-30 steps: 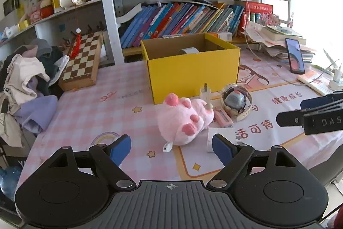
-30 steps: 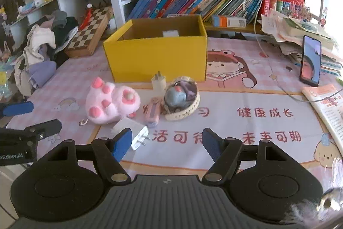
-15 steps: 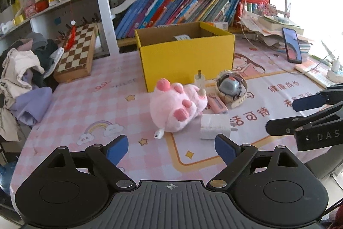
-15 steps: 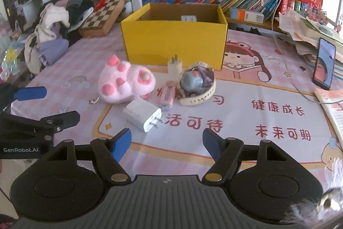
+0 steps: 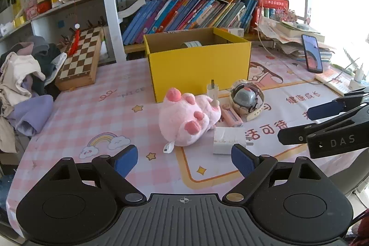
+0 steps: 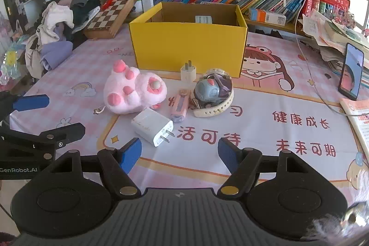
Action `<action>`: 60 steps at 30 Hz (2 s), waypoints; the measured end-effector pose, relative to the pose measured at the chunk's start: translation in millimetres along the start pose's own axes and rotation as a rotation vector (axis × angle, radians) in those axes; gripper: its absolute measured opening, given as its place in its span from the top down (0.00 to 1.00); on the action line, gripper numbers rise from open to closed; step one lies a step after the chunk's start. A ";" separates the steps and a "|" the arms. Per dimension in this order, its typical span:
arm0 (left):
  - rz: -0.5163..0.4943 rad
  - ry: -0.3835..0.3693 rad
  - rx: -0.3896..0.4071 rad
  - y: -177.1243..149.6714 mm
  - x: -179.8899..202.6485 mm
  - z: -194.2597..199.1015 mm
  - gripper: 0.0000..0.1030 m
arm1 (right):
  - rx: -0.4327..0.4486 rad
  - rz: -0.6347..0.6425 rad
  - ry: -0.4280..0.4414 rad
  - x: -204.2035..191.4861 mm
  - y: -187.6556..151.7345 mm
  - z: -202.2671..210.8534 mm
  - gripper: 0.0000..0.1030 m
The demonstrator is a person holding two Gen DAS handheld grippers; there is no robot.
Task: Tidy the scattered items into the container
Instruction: 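Move the left tool toward the pink plush while the right tool approaches the white charger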
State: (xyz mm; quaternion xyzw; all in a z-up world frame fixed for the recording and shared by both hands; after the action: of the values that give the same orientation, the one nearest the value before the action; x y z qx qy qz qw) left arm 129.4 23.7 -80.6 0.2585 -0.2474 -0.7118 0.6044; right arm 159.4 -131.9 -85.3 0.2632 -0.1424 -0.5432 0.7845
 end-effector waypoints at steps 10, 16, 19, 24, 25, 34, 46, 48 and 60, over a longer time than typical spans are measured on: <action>0.013 -0.020 -0.031 -3.6 -0.8 -12.0 0.12 | -0.047 0.030 0.045 -8.5 2.5 -13.4 0.32; 0.006 -0.015 -0.044 -2.2 -2.0 -16.8 0.12 | -0.067 0.043 0.067 -13.7 5.6 -20.3 0.32; 0.005 -0.013 -0.047 -0.6 -3.2 -19.3 0.12 | -0.073 0.043 0.077 -14.1 7.6 -23.1 0.32; -0.003 -0.014 -0.048 2.6 -2.6 -23.5 0.12 | -0.084 0.041 0.080 -11.9 9.9 -27.8 0.32; -0.003 -0.014 -0.048 3.5 -2.8 -24.2 0.12 | -0.087 0.041 0.082 -11.5 10.5 -28.9 0.32; 0.025 -0.022 -0.060 6.5 -8.5 -33.0 0.12 | -0.091 0.057 0.091 -12.2 18.2 -35.3 0.33; 0.092 -0.064 -0.089 15.0 -19.2 -51.2 0.13 | -0.137 0.123 0.152 -18.8 21.8 -52.4 0.41; 0.108 -0.079 -0.091 15.6 -20.6 -53.0 0.13 | -0.145 0.131 0.161 -19.7 22.5 -56.0 0.41; 0.153 -0.119 -0.121 27.1 -27.9 -72.7 0.13 | -0.192 0.201 0.232 -31.1 26.8 -80.0 0.41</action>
State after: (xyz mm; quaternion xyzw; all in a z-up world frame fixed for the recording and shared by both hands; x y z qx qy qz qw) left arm 201.5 44.4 -114.8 0.1591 -0.2584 -0.6915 0.6556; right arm 209.5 -75.2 -133.8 0.2325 -0.0238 -0.4390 0.8675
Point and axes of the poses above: each gripper's, at about its wrist camera, not at the fingertips, and z roughly against the way its jaws point, x to its right, y to its top, the point moved 10 cm from there along -z, roughly the way its jaws point, and after that the axes turned 11 degrees about -x, right-handed, at the moved point
